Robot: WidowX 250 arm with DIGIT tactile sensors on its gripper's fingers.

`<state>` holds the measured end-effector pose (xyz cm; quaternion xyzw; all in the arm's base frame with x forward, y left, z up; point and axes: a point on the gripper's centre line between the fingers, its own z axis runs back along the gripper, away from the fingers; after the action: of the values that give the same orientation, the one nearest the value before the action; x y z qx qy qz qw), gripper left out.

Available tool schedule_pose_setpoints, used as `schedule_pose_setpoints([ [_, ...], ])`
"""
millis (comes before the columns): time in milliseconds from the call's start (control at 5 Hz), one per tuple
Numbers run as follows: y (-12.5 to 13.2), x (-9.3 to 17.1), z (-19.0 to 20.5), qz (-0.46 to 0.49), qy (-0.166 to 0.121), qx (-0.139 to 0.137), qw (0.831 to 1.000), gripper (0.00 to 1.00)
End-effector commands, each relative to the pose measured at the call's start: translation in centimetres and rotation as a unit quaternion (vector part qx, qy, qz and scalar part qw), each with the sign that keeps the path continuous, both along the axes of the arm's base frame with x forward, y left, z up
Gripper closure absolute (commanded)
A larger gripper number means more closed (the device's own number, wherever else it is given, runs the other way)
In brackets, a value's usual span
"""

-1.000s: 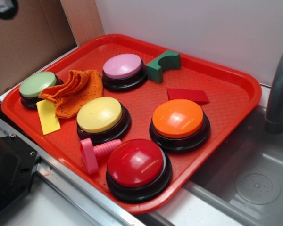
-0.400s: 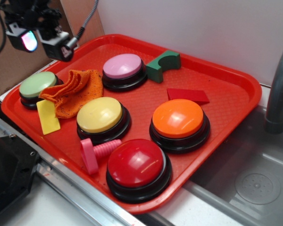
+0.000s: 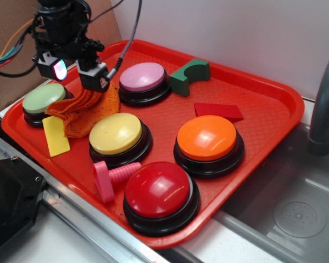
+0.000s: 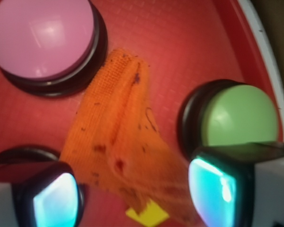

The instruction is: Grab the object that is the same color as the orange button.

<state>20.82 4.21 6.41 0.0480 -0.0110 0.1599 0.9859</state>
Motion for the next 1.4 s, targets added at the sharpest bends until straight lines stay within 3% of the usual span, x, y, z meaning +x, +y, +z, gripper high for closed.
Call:
schedule_pose_setpoints([
  [0,0.8,1.3,-2.3,0.007,-0.006,0.014,1.0,0.0],
  [200,1.0,1.3,-3.3,0.019,-0.011,0.008,1.0,0.0],
  [400,1.1,1.4,-3.7,0.003,-0.018,0.018,1.0,1.0],
  [800,0.8,1.3,-1.7,0.008,0.01,0.027,1.0,1.0],
  [1000,-0.9,1.6,1.8,-0.013,0.004,0.003,1.0,1.0],
  [1200,-2.1,2.2,5.2,-0.028,0.014,-0.037,0.999,1.0],
])
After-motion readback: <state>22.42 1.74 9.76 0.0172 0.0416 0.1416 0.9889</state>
